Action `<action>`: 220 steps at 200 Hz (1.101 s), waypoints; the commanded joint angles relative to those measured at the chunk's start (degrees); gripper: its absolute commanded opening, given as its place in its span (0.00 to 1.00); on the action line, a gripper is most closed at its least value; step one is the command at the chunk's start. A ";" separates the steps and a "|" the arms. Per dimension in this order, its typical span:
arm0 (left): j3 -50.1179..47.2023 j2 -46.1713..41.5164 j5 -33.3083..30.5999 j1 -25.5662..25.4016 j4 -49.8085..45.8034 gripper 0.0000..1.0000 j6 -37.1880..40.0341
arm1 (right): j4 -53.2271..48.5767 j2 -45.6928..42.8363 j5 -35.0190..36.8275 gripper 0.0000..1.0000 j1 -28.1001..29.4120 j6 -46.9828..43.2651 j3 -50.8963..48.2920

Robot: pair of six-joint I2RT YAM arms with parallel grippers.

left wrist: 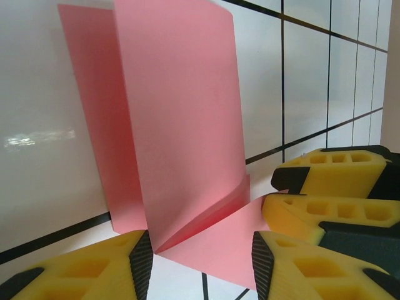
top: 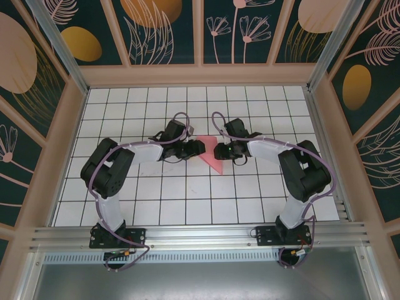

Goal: Fold a paper plane with a square sheet of paper (fold left side to right side)
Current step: Fourth fold the wing at the center of the table.

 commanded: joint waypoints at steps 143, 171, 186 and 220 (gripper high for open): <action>4.46 4.20 0.21 -0.77 -0.81 0.42 -0.91 | -1.05 0.60 1.59 0.36 -0.54 -0.40 -0.83; 4.57 3.69 0.06 -0.72 -0.34 0.32 -1.46 | -0.93 -1.18 3.39 0.37 -0.58 -0.32 -1.26; 4.52 3.17 -0.04 -0.79 -0.50 0.25 -1.47 | -0.55 -3.78 5.23 0.41 -0.58 -0.40 -2.17; 4.30 2.15 -0.20 -0.80 -0.70 0.15 -1.90 | -0.37 -11.87 10.92 0.55 -0.15 -0.89 -5.01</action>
